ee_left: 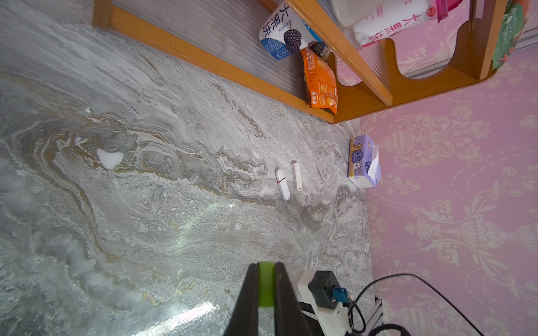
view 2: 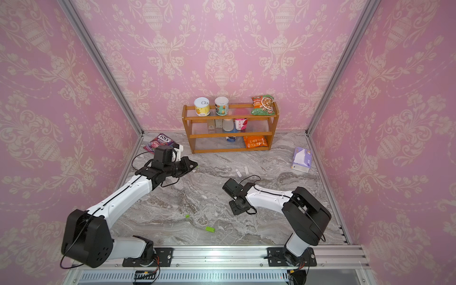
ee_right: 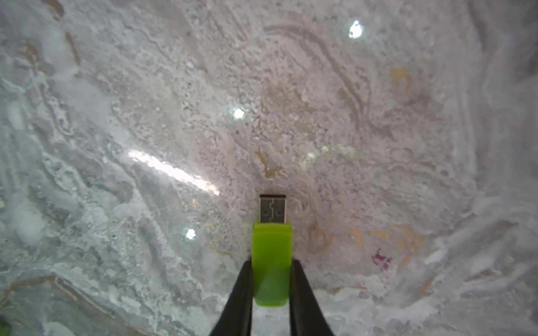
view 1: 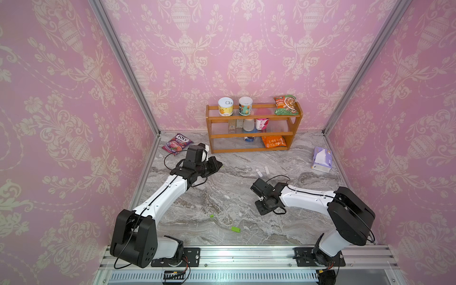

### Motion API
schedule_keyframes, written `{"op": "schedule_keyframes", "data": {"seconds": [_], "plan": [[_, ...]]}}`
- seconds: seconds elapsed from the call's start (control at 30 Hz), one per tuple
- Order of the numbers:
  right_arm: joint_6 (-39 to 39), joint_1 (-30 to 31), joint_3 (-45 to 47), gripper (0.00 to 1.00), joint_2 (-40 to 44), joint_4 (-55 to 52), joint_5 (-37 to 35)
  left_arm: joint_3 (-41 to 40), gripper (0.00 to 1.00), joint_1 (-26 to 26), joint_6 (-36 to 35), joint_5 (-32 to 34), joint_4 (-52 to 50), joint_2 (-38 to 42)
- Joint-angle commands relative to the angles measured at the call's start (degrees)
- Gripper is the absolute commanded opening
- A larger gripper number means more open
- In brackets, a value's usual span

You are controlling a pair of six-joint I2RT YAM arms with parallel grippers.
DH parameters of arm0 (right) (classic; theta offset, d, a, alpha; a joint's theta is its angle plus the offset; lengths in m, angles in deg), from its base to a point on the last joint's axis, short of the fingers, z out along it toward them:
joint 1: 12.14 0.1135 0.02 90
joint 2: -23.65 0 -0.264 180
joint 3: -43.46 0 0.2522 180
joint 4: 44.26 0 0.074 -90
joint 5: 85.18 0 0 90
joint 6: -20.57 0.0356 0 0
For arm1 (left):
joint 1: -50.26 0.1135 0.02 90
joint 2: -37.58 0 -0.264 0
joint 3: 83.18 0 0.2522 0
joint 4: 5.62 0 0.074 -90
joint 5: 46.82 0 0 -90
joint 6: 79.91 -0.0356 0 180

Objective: Close the usb drive cover
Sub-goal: Pick up the USB drive from the center of the board, then close the cover of the USB drive.

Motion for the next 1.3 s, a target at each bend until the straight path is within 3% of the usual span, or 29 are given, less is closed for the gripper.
{"op": "schedule_keyframes", "data": {"seconds": [0.0, 0.17, 0.57, 1.03, 1.17, 1.27], "plan": [[0.1, 0.3, 0.6, 0.08, -3.1, -3.1, 0.2, 0.0, 0.0, -0.5, -1.1, -0.1, -0.3, 0.2], [-3.8, 0.3, 0.4, 0.0, -0.1, -1.1, -3.6, 0.5, 0.0, -0.3, -0.7, -4.9, -0.1, -1.4], [-25.1, 0.5, -8.9, 0.0, 4.7, 4.6, -9.6, -0.8, 0.0, -0.3, 5.2, -14.9, 7.5, -6.2], [-46.5, 3.7, 4.1, 0.0, 14.9, 30.9, -16.2, 6.5, 0.0, -0.3, 15.3, -23.8, 8.5, -15.8], [-55.2, 6.7, 8.0, 0.0, 12.9, 41.9, -25.2, 6.6, 0.0, -0.5, 16.8, -22.8, 7.7, -14.6], [-56.4, 6.5, 7.9, 0.0, 11.6, 45.3, -25.5, 6.6, 0.0, -1.2, 14.6, -20.6, 6.3, -13.1]]}}
